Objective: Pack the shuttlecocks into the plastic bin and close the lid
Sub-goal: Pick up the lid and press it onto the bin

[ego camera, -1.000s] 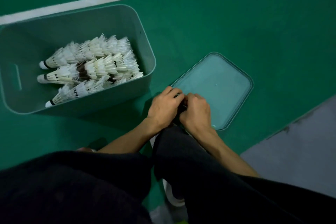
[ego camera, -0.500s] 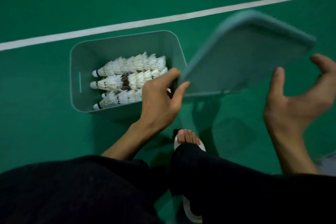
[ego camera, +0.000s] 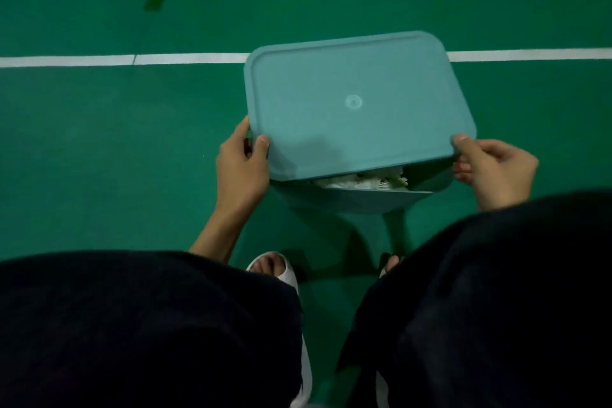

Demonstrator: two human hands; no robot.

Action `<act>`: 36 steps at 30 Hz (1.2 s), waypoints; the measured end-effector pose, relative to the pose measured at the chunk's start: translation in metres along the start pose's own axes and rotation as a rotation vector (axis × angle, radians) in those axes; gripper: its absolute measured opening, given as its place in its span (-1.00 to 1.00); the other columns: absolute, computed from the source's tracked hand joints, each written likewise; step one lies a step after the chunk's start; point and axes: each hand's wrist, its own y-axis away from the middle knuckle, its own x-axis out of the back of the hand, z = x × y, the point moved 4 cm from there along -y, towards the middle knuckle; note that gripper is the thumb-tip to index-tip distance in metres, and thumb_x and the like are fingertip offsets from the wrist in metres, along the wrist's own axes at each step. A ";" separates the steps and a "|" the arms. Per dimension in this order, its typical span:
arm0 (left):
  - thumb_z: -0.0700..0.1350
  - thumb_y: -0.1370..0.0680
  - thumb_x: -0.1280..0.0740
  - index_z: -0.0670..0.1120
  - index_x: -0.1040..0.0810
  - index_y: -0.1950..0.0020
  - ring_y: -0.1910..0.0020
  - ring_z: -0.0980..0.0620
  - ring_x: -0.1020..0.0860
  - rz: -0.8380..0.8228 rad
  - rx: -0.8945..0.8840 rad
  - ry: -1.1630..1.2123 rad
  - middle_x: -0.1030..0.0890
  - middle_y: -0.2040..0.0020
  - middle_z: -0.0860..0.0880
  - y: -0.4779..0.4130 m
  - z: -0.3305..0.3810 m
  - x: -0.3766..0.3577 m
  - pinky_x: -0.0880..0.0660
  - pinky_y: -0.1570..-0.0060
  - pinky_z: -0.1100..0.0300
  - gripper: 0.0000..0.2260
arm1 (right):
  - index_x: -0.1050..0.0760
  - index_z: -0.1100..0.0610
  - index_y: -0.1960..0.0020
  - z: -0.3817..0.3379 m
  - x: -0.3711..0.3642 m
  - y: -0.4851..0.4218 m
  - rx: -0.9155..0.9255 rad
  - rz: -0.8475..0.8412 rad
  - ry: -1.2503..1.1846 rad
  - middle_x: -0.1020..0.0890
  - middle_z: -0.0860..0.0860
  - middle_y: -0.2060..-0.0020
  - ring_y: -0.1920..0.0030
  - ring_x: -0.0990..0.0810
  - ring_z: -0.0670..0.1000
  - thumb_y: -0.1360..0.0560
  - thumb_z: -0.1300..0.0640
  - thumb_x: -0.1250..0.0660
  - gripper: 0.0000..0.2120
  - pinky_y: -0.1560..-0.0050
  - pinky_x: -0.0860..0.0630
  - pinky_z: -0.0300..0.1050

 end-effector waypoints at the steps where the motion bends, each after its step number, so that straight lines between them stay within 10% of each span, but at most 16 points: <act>1: -0.07 -0.59 -0.25 0.10 -0.60 -0.28 0.27 0.01 -0.49 0.011 -0.001 -0.113 -0.62 0.16 -0.22 -0.002 -0.007 0.004 -0.55 0.15 -0.09 -0.71 | -0.62 0.12 0.14 0.004 -0.004 -0.001 -0.025 -0.031 0.045 -0.66 -0.01 0.41 0.42 -0.61 -0.05 -0.39 -0.08 -0.57 -0.72 0.32 -0.55 -0.15; 4: -0.03 -0.63 -0.21 -0.01 -0.51 -0.40 0.09 -0.14 -0.53 0.029 0.013 -0.345 -0.59 0.05 -0.13 -0.008 -0.023 0.013 -0.51 0.02 -0.04 -0.66 | -0.62 0.08 -0.12 0.018 -0.015 0.006 -0.056 -0.088 0.105 -0.70 -0.11 0.40 0.40 -0.65 -0.15 -0.40 0.00 -0.59 -0.65 0.30 -0.60 -0.23; 8: -0.06 -0.64 -0.24 -0.11 -0.55 -0.35 0.11 -0.12 -0.48 -0.039 0.021 -0.310 -0.49 0.09 -0.14 -0.016 -0.050 0.006 -0.42 0.08 0.05 -0.68 | -0.66 -0.01 0.15 0.026 -0.014 0.024 0.001 0.098 0.157 -0.68 -0.05 0.40 0.31 -0.68 0.03 -0.21 -0.13 -0.56 -0.70 -0.01 -0.67 0.18; 15: -0.08 -0.67 -0.26 0.00 -0.52 -0.46 0.14 0.07 -0.42 -0.088 -0.081 -0.159 -0.47 0.01 -0.13 -0.015 -0.056 -0.012 -0.40 0.05 0.45 -0.65 | -0.69 0.06 0.13 0.047 0.013 0.023 0.042 0.165 0.127 -0.71 0.14 0.27 0.28 -0.66 0.05 -0.28 -0.09 -0.53 -0.74 0.03 -0.67 0.20; 20: 0.13 -0.62 -0.20 0.06 -0.50 -0.41 0.03 -0.16 -0.57 -0.124 -0.029 -0.117 -0.59 -0.03 -0.16 -0.031 -0.062 -0.020 -0.56 -0.01 -0.06 -0.61 | -0.69 0.14 -0.12 0.057 -0.005 0.014 0.017 0.107 0.096 -0.74 0.09 0.05 0.04 -0.72 0.10 -0.32 0.00 -0.42 -0.59 -0.07 -0.66 0.19; 27: -0.25 -0.62 -0.21 -0.22 -0.22 -0.57 -0.31 -0.23 -0.39 -0.055 -0.164 -0.452 -0.39 -0.37 -0.25 -0.031 -0.034 -0.029 -0.34 -0.35 -0.08 -0.50 | -0.28 0.28 -0.55 0.010 -0.043 0.000 0.436 -0.074 0.605 -0.42 0.24 -0.45 -0.41 -0.42 0.22 -0.49 0.09 -0.18 -0.35 -0.44 -0.33 0.05; 32: 0.16 -0.64 -0.13 0.03 -0.21 -0.64 -0.49 -0.30 -0.30 -0.211 -0.324 -0.768 -0.06 -0.65 -0.24 -0.061 -0.018 -0.045 -0.35 -0.37 -0.18 -0.43 | -0.13 0.07 -0.61 -0.001 -0.064 -0.025 0.533 -0.199 0.934 -0.06 0.13 -0.63 -0.46 -0.24 0.27 -0.62 -0.05 -0.18 -0.39 -0.33 -0.38 0.22; 36: 0.22 -0.61 -0.23 -0.06 -0.37 -0.48 -0.25 -0.33 -0.48 -0.148 -0.393 -0.828 -0.33 -0.43 -0.27 -0.084 -0.001 -0.051 -0.47 -0.17 -0.16 -0.46 | -0.20 0.06 -0.55 -0.007 -0.061 -0.046 0.541 -0.225 0.972 -0.14 0.13 -0.56 -0.39 -0.31 0.29 -0.56 -0.21 -0.20 -0.35 -0.30 -0.42 0.19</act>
